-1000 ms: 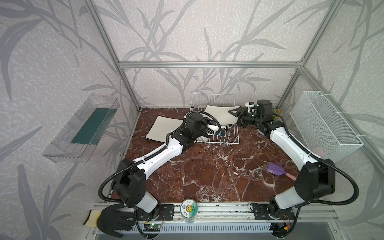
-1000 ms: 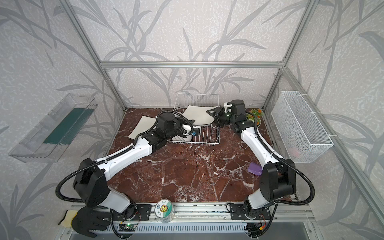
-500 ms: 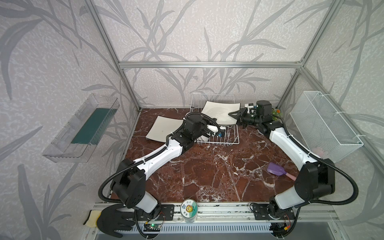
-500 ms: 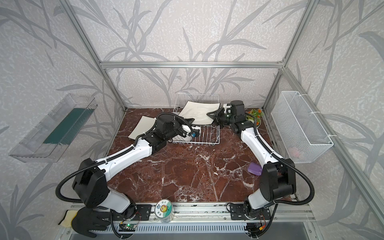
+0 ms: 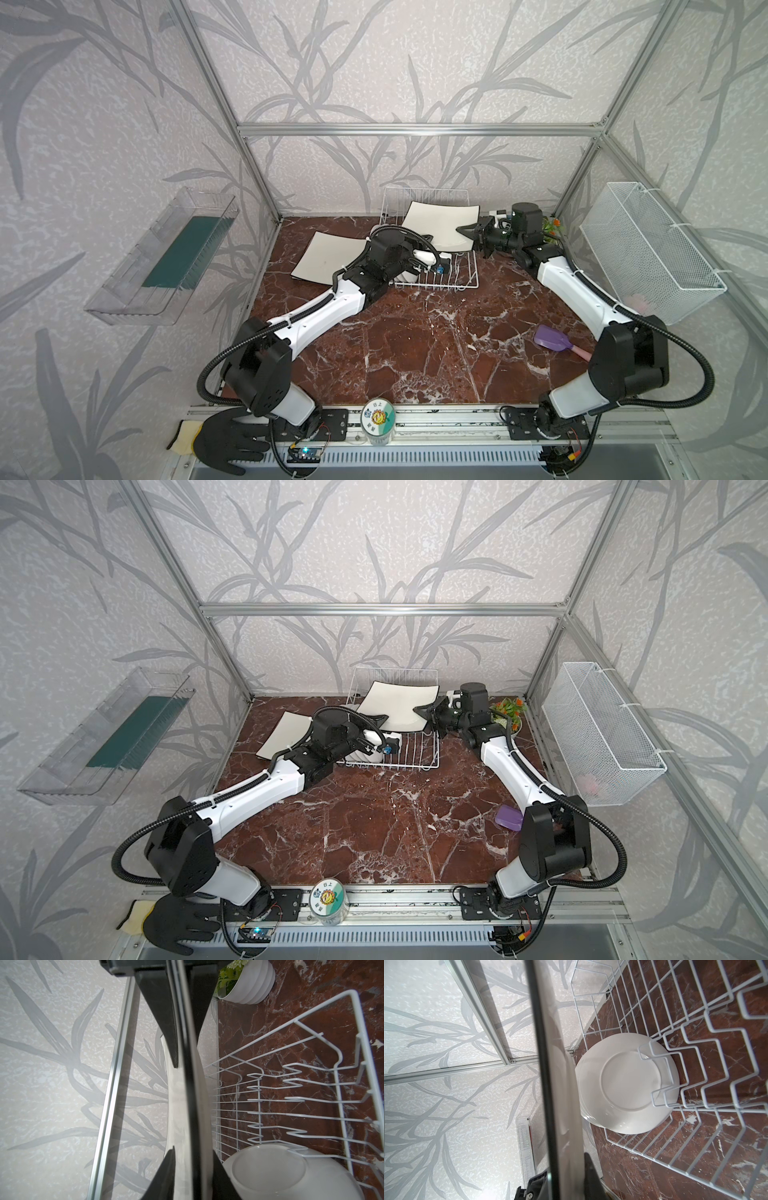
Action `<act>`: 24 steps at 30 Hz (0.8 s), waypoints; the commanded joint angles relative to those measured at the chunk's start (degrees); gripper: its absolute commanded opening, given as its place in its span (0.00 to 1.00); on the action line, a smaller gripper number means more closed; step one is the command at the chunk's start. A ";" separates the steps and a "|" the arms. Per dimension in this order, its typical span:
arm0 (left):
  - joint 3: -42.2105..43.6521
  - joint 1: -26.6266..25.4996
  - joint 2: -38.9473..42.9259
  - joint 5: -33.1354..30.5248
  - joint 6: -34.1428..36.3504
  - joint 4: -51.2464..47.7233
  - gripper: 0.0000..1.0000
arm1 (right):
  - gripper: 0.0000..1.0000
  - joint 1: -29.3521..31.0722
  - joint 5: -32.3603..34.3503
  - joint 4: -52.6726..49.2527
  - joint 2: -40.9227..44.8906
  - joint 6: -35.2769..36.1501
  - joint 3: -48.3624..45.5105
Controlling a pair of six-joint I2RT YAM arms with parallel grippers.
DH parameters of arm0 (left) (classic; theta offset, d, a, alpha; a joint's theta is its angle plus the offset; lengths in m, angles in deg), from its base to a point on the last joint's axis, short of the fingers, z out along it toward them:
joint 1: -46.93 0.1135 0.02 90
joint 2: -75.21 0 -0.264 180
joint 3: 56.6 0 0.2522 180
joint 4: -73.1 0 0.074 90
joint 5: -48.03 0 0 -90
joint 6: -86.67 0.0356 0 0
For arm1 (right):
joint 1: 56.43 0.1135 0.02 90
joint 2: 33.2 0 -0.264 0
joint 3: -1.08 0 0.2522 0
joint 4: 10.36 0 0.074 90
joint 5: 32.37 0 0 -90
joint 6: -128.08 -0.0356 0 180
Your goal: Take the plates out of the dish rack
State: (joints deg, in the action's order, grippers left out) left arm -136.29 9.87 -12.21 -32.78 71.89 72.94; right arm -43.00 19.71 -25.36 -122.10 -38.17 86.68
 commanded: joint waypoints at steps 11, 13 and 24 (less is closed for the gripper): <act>-0.16 0.10 4.10 1.28 -4.88 7.31 0.99 | 0.00 -1.47 0.82 11.17 3.32 0.07 -0.17; 0.12 0.19 4.43 0.78 -5.57 6.21 0.99 | 0.00 -1.74 1.15 12.18 3.57 -0.18 -0.27; 4.99 1.49 10.86 -1.68 -15.86 -1.35 0.99 | 0.00 -3.69 2.28 16.25 5.00 1.09 0.65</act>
State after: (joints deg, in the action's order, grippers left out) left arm -131.49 10.57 -4.73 -34.07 61.48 75.57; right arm -45.56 23.12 -20.16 -121.86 -37.97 85.10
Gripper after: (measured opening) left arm 0.993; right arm 0.153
